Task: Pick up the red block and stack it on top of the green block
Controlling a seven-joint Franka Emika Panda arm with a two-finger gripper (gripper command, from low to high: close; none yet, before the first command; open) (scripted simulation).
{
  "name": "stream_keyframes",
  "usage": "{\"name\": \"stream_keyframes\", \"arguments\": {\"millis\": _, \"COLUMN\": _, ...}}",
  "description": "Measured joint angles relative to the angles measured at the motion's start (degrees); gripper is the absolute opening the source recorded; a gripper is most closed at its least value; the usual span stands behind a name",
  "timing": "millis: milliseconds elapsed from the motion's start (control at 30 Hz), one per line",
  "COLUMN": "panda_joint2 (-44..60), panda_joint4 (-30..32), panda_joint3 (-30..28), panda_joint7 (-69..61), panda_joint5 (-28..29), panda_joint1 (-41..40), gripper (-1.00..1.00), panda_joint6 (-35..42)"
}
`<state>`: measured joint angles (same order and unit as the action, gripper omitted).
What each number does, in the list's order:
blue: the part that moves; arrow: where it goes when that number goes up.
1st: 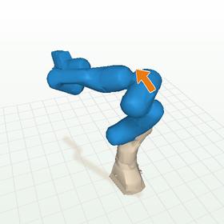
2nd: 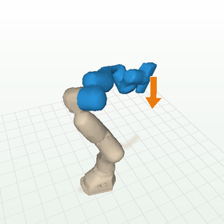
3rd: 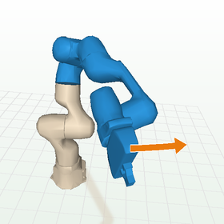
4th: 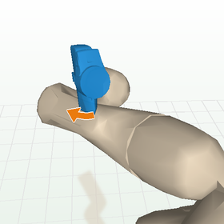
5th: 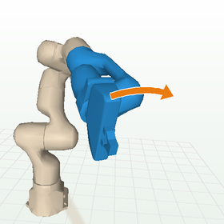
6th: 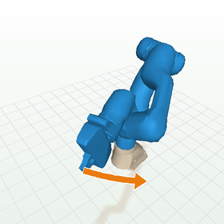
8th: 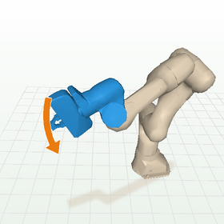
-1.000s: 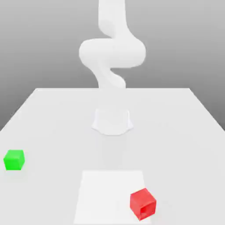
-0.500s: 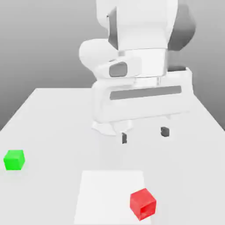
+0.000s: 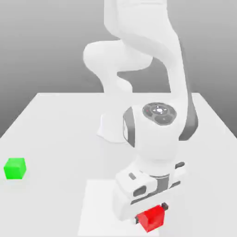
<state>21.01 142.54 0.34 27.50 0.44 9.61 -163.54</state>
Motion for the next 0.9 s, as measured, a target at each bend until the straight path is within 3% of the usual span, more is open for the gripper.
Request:
{"name": "stream_keyframes", "arguments": {"millis": 133, "panda_joint2": -0.25, "panda_joint4": 0.04, "panda_joint3": 0.04, "panda_joint7": 0.05, "panda_joint5": 0.08, "panda_joint1": -0.05, "gripper": -1.00, "panda_joint6": 0.23}}
{"name": "stream_keyframes", "arguments": {"millis": 300, "panda_joint2": -9.24, "panda_joint4": 1.46, "panda_joint3": 0.13, "panda_joint7": 0.11, "panda_joint5": -0.11, "panda_joint1": -0.47, "gripper": -1.00, "panda_joint6": 7.79}}
{"name": "stream_keyframes", "arguments": {"millis": 567, "panda_joint2": -15.18, "panda_joint4": 4.91, "panda_joint3": -13.45, "panda_joint7": 13.61, "panda_joint5": -0.58, "panda_joint1": -11.48, "gripper": -1.00, "panda_joint6": 10.19}}
{"name": "stream_keyframes", "arguments": {"millis": 800, "panda_joint2": -19.68, "panda_joint4": 7.94, "panda_joint3": -24.24, "panda_joint7": 28.14, "panda_joint5": -0.15, "panda_joint1": -30.77, "gripper": -1.00, "panda_joint6": 11.58}}
{"name": "stream_keyframes", "arguments": {"millis": 900, "panda_joint2": -17.33, "panda_joint4": 8.04, "panda_joint3": -25.98, "panda_joint7": 31.55, "panda_joint5": -4.16, "panda_joint1": -36.13, "gripper": -1.00, "panda_joint6": 9.51}}
